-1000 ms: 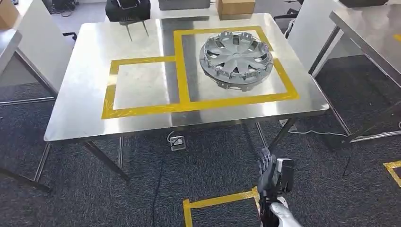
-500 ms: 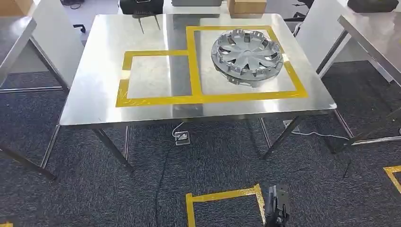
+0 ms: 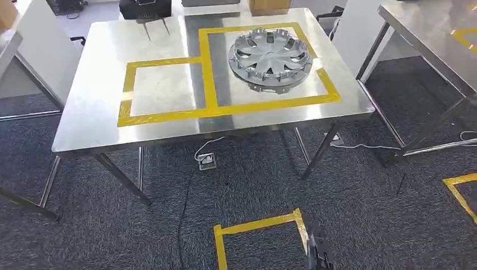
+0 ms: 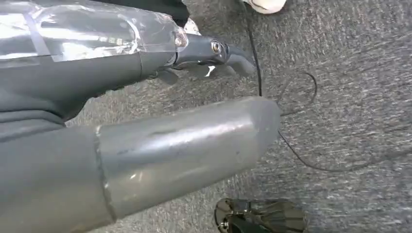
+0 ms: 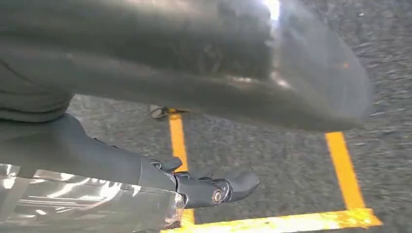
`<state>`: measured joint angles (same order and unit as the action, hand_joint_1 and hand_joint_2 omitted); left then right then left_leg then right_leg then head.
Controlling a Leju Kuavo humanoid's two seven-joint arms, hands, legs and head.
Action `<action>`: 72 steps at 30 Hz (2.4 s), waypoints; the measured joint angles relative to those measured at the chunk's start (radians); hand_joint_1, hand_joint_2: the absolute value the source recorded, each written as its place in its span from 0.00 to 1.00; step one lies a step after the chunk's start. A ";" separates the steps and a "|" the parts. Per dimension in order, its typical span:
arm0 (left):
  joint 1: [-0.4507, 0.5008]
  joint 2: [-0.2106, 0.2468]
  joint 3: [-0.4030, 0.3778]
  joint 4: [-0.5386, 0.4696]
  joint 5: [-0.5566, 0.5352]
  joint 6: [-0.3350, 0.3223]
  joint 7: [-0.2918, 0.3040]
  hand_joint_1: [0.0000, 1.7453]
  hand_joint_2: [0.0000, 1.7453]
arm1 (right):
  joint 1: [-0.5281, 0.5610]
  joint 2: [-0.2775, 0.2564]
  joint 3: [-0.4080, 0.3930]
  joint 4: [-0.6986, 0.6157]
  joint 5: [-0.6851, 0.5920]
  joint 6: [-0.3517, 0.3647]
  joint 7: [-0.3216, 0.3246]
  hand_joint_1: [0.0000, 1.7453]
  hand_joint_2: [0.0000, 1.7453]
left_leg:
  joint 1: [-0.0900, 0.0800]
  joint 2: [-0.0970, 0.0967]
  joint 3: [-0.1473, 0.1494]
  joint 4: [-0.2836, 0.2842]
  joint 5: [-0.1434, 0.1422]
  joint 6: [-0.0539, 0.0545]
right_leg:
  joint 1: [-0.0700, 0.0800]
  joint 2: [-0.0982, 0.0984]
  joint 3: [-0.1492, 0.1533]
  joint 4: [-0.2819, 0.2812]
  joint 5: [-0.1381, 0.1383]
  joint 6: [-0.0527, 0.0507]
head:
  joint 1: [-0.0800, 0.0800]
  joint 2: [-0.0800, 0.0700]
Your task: Take the parts from the cabinet and place them on the table.
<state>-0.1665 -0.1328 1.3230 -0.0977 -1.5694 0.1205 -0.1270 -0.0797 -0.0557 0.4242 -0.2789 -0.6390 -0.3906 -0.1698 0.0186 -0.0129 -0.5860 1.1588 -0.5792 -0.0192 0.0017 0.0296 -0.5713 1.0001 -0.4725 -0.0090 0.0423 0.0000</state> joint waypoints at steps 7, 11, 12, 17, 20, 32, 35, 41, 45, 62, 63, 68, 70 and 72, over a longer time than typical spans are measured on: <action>0.000 0.002 0.000 0.000 0.000 0.001 -0.005 0.00 0.00 | -0.004 0.005 0.005 0.019 -0.003 0.007 0.002 0.00 0.00 | 0.003 -0.024 0.055 -0.130 0.044 0.040 | -0.009 0.042 -0.036 0.023 0.015 0.041 | -0.004 0.000; 0.003 0.006 0.000 0.000 0.000 0.005 -0.009 0.00 0.00 | -0.009 0.014 0.015 0.023 -0.003 0.014 0.002 0.00 0.00 | -0.002 0.032 0.030 -0.129 0.060 0.052 | -0.017 -0.021 -0.122 0.254 -0.148 0.063 | 0.024 0.000; 0.003 0.006 0.000 0.000 0.000 0.007 -0.009 0.00 0.00 | -0.008 0.016 0.017 0.024 -0.003 0.014 0.002 0.00 0.00 | -0.002 0.045 0.024 -0.129 0.064 0.051 | -0.018 -0.024 -0.129 0.295 -0.164 0.067 | 0.026 0.000; 0.001 0.005 0.000 0.000 0.001 0.013 -0.013 0.00 0.00 | -0.010 0.016 0.022 0.031 -0.002 0.014 0.021 0.00 0.00 | -0.004 0.106 0.011 -0.129 0.078 0.039 | -0.008 -0.115 0.079 -0.002 -0.060 0.045 | 0.045 0.000; -0.001 0.005 0.000 0.000 0.000 0.017 -0.022 0.00 0.00 | -0.014 0.014 0.028 0.032 0.000 0.017 0.029 0.00 0.00 | -0.003 0.145 0.011 -0.131 0.084 0.022 | 0.008 -0.096 0.069 -0.014 -0.059 0.019 | 0.042 0.000; 0.002 0.019 0.000 0.001 0.000 0.020 0.006 0.00 0.00 | -0.006 0.016 0.047 0.047 -0.010 0.014 0.048 0.00 0.00 | 0.007 -0.089 0.032 -0.103 0.066 0.004 | -0.002 0.052 0.039 -0.008 -0.021 0.000 | -0.006 0.000; 0.006 0.019 0.000 0.001 0.000 0.013 0.017 0.00 0.00 | -0.013 0.015 0.058 0.049 -0.006 0.015 0.058 0.00 0.00 | 0.007 -0.095 0.041 -0.121 0.046 0.011 | -0.008 0.095 0.012 0.011 -0.021 0.019 | 0.000 0.000; 0.008 0.012 -0.001 0.001 0.000 0.001 0.018 0.00 0.00 | -0.019 0.014 0.071 0.051 -0.019 0.006 0.064 0.00 0.00 | 0.006 0.028 0.051 -0.139 0.050 0.036 | -0.010 -0.015 -0.101 0.215 -0.124 0.051 | 0.029 0.000; 0.003 0.010 -0.001 0.001 0.000 -0.005 0.019 0.00 0.00 | -0.005 0.012 0.074 0.052 -0.024 0.002 0.072 0.00 0.00 | 0.005 0.090 0.052 -0.138 0.043 0.031 | -0.015 -0.033 -0.105 0.226 -0.080 0.053 | 0.034 0.000; 0.009 -0.008 -0.029 0.001 0.000 -0.030 0.071 0.00 0.00 | -0.010 -0.003 0.106 0.057 -0.014 -0.023 0.125 0.00 0.00 | 0.001 -0.032 0.001 -0.071 0.068 0.002 | 0.001 0.049 0.021 -0.001 -0.012 -0.007 | -0.004 0.000; 0.009 -0.008 -0.029 0.001 0.000 -0.030 0.074 0.00 0.00 | -0.010 -0.003 0.110 0.057 -0.015 -0.023 0.130 0.00 0.00 | 0.008 -0.103 0.017 -0.101 0.060 0.007 | -0.001 0.058 0.016 0.005 -0.018 0.000 | -0.006 0.000; 0.009 -0.003 -0.034 0.001 0.000 -0.021 0.072 0.00 0.00 | -0.009 -0.002 0.118 0.057 -0.032 -0.017 0.122 0.00 0.00 | 0.010 -0.047 0.033 -0.130 0.055 0.024 | -0.009 0.111 -0.005 0.017 -0.020 0.028 | -0.004 0.000; 0.009 0.005 -0.033 0.000 0.004 -0.007 0.059 0.00 0.00 | -0.014 0.003 0.120 0.057 -0.030 -0.005 0.111 0.00 0.00 | 0.005 -0.006 0.044 -0.135 0.052 0.031 | -0.003 0.005 -0.044 0.100 -0.069 0.039 | 0.025 0.000; 0.011 0.012 -0.033 0.000 0.008 -0.001 0.029 0.00 0.00 | -0.021 0.008 0.121 0.056 -0.030 0.001 0.102 0.00 0.00 | 0.000 0.033 0.047 -0.135 0.046 0.035 | -0.008 -0.020 -0.115 0.233 -0.128 0.047 | 0.029 0.000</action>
<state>-0.1552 -0.1205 1.2902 -0.0980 -1.5614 0.1198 -0.0985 -0.1012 -0.0473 0.5455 -0.2224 -0.6691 -0.3895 -0.0675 0.0185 0.0204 -0.5395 1.0237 -0.5330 0.0159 -0.0067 0.0101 -0.6859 1.2332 -0.6002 0.0378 0.0713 0.0000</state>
